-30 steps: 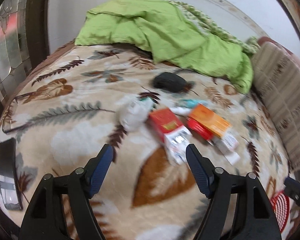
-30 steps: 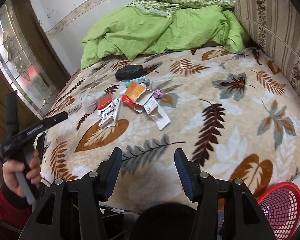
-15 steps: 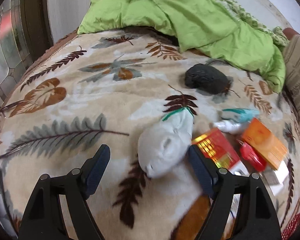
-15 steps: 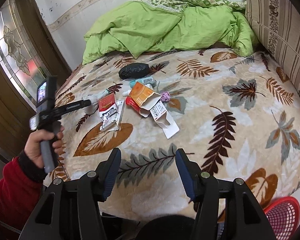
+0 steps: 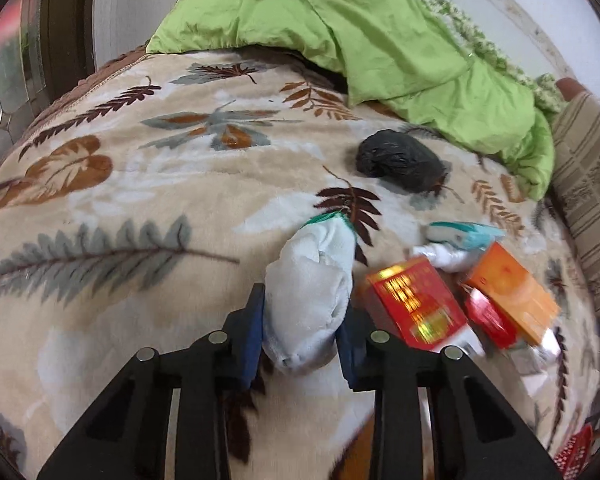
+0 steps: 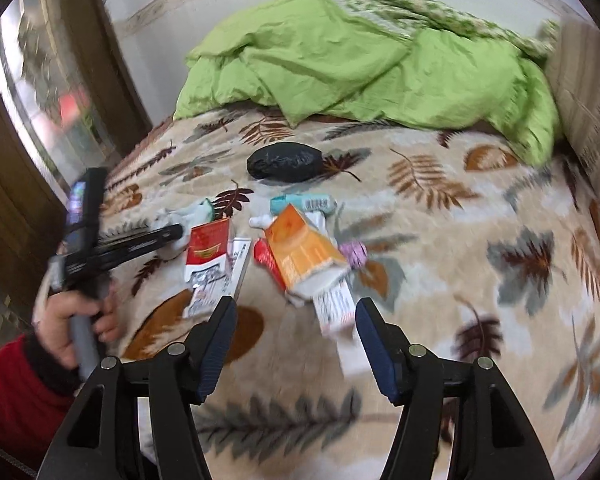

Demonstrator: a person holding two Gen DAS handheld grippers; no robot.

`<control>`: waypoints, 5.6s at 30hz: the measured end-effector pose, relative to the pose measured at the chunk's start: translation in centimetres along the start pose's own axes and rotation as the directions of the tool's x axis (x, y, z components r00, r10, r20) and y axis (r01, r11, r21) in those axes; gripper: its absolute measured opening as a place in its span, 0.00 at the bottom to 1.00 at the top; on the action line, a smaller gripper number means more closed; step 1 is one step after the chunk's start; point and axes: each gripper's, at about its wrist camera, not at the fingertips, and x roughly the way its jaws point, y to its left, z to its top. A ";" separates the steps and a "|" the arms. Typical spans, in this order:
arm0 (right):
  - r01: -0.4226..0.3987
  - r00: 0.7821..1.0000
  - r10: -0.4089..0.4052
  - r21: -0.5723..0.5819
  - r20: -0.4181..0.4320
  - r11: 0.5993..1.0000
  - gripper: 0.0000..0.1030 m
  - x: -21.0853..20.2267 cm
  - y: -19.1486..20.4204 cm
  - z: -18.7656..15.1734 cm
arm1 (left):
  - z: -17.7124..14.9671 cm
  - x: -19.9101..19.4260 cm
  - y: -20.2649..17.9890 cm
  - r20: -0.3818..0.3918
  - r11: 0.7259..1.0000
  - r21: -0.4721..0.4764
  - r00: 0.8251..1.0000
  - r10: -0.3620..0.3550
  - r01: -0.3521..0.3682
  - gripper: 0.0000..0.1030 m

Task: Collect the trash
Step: 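Grasp the orange medicine box with the right gripper while the left holds the sock, then lift the orange box with the right gripper while the left holds the sock, then carry the sock and orange box with both grippers to the wastebasket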

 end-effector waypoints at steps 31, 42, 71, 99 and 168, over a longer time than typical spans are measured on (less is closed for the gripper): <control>0.047 0.981 -0.106 -0.326 -0.165 0.944 0.63 11.0 1.5 2.9 | -4.6 -2.1 1.3 -0.010 1.000 -0.021 1.000 -0.013 0.013 0.52; 0.044 0.996 -0.061 -0.222 -0.072 0.974 0.55 7.2 1.5 1.8 | -5.1 -4.2 -0.1 0.039 0.999 0.025 0.999 -0.037 0.036 0.28; -0.018 0.980 0.012 -0.032 -0.196 0.999 0.55 3.9 3.0 -8.6 | -10.4 -5.6 -3.4 -0.053 0.998 0.066 0.999 -0.008 0.011 0.31; 0.028 0.992 -0.050 0.178 0.120 0.984 0.50 -5.0 0.8 -13.1 | -15.9 -13.4 -12.2 0.143 0.948 0.297 0.987 0.074 -0.114 0.28; 0.037 0.992 -0.060 0.197 0.109 0.980 0.50 -5.6 0.3 -14.2 | -16.4 -13.2 -12.3 0.135 0.942 0.310 0.986 0.094 -0.132 0.28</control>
